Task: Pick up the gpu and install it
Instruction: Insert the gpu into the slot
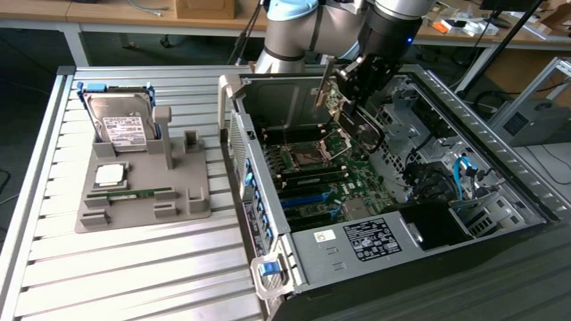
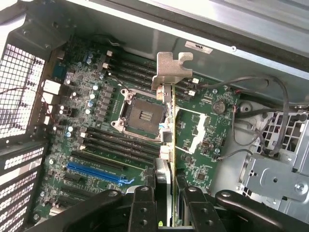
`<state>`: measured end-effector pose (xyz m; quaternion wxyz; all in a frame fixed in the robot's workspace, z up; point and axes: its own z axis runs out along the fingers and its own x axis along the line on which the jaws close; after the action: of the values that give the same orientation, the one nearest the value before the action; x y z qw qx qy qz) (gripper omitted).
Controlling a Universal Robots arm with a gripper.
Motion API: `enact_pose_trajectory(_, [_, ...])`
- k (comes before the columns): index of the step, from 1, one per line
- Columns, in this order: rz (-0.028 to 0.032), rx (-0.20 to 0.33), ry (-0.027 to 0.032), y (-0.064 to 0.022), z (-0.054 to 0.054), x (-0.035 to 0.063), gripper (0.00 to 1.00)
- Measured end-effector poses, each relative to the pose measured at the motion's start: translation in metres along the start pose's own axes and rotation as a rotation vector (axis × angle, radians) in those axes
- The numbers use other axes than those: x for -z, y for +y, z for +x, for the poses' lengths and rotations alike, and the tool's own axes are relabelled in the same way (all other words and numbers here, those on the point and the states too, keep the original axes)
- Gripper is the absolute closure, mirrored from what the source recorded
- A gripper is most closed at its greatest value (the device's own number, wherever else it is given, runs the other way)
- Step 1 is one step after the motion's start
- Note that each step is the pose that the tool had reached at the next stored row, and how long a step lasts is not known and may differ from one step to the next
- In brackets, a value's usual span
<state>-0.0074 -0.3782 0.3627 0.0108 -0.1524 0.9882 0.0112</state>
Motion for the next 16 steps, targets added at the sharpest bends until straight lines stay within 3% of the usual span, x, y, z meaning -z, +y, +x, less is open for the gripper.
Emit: enact_pose_trajectory(16, [-0.0018,0.072,0.0014,0.0,0.0,0.0,0.73])
